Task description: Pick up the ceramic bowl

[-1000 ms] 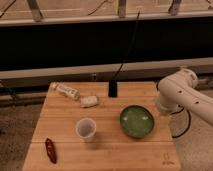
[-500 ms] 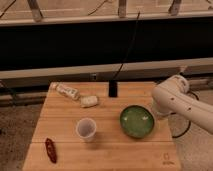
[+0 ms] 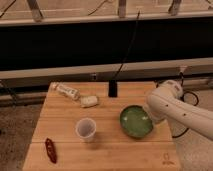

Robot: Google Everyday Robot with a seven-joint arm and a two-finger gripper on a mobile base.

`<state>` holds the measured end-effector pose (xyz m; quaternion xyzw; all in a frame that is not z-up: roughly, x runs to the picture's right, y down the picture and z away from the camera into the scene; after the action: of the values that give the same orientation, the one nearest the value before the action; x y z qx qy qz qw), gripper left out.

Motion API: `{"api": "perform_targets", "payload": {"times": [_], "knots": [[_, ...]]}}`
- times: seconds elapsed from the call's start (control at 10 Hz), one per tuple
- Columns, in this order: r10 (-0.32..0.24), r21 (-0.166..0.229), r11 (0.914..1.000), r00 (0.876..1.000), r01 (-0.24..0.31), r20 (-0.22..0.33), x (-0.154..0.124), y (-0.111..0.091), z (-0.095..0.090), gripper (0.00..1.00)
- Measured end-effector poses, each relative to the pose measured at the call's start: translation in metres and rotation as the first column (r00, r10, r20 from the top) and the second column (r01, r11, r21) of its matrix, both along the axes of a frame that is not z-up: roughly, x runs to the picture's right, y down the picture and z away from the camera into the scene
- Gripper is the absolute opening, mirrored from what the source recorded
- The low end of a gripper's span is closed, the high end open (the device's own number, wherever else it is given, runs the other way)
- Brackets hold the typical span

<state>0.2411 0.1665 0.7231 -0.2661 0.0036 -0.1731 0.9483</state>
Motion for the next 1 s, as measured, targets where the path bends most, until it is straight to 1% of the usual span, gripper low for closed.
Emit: {"api": "perform_targets", "payload": {"times": [0.6, 0.8, 1.0], "knots": [[-0.062, 0.006, 0.998, 0.996, 0.062, 0.062, -0.006, 0.017, 0.015, 0.8], [-0.079, 0.008, 0.9969, 0.993, 0.078, 0.084, -0.008, 0.021, 0.019, 0.8], [-0.108, 0.012, 0.9942, 0.987, 0.107, 0.118, -0.01, 0.03, 0.026, 0.8]]}}
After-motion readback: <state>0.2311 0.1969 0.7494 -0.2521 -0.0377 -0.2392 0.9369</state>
